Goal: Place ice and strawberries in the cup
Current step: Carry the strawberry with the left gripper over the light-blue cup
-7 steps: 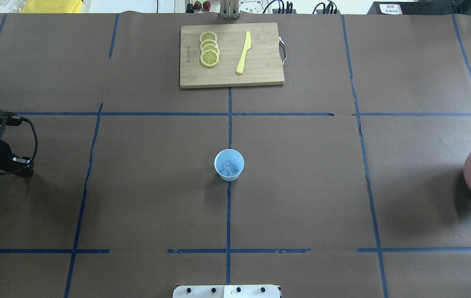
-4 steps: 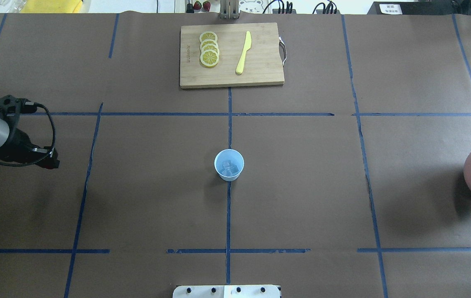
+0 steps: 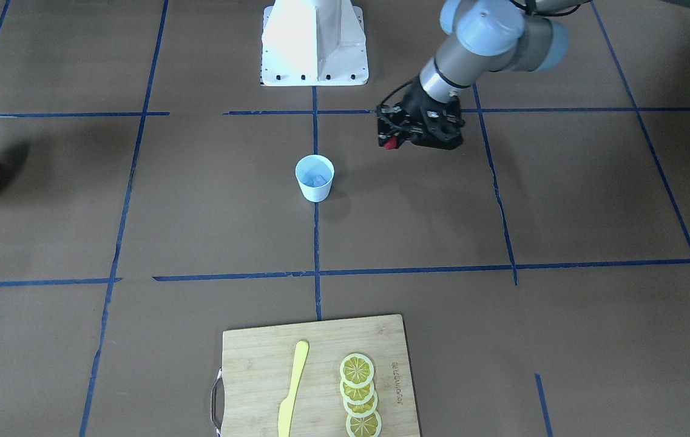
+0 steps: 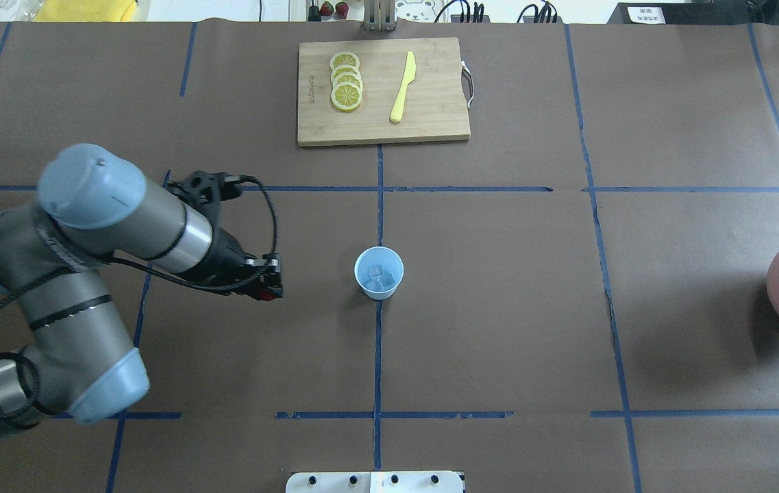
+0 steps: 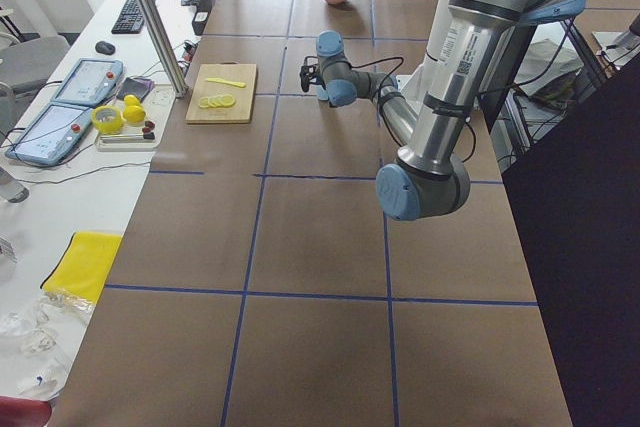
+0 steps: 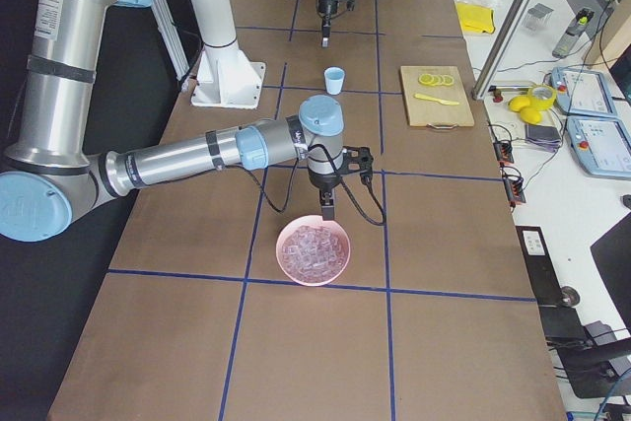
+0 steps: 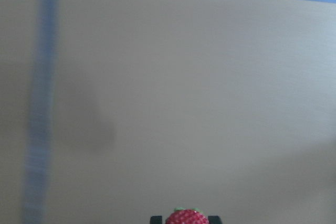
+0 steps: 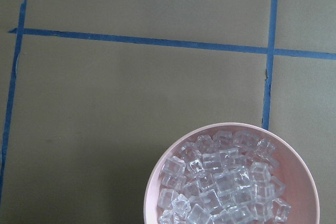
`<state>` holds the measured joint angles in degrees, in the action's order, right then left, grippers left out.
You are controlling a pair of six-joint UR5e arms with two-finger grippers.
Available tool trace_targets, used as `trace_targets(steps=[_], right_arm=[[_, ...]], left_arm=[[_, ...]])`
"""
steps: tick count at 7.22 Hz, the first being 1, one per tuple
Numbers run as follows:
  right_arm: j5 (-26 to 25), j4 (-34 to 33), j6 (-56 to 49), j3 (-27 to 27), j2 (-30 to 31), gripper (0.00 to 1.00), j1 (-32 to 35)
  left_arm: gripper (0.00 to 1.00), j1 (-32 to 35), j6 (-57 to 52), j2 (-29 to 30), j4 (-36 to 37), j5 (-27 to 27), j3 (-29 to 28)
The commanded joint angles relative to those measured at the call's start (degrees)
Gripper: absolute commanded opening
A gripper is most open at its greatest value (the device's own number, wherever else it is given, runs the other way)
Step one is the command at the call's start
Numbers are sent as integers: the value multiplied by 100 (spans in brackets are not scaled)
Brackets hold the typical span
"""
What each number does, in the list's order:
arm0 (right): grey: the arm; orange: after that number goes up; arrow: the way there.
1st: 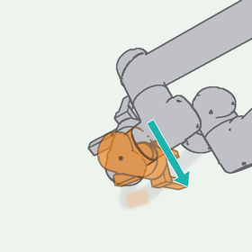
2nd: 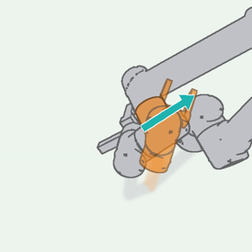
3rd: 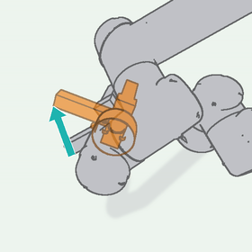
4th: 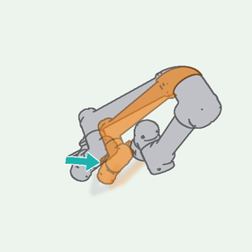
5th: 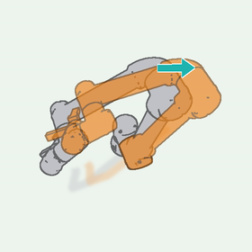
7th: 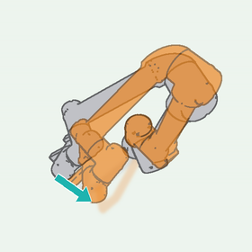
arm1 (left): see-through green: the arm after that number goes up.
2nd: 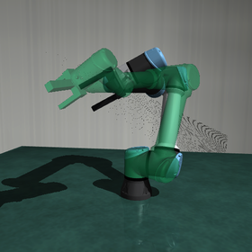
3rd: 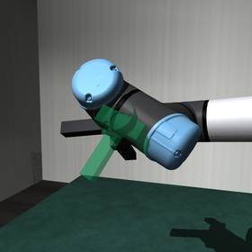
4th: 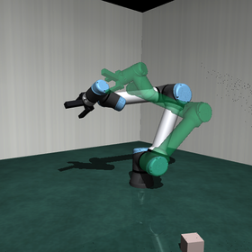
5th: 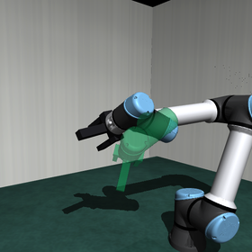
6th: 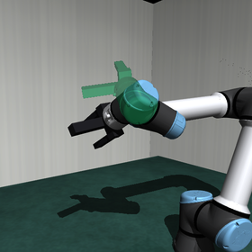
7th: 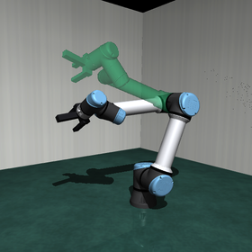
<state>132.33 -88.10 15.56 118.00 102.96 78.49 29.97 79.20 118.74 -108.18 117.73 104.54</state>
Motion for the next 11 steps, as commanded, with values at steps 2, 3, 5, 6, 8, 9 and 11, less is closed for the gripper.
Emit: trace_targets(steps=[2,3,5,6,8,9,11], right_arm=[[12,-5,0,-31,4,100,0],[12,-5,0,-14,13,100,0],[12,-5,0,-31,13,100,0],[12,-5,0,-31,22,100,0],[12,-5,0,-31,22,100,0],[12,-5,0,-23,22,100,0],[12,-5,0,-14,22,100,0]], left_arm=[[0,-440,297,1220,297,-662,-794],[0,-440,289,1213,297,-672,-804],[0,-422,271,1204,306,-1090,-822],[0,-414,271,1204,358,-1137,-830],[0,-422,271,1213,385,-1408,-839],[3,-422,271,1213,385,-1462,-865],[25,-422,280,1213,377,-1463,-866]])
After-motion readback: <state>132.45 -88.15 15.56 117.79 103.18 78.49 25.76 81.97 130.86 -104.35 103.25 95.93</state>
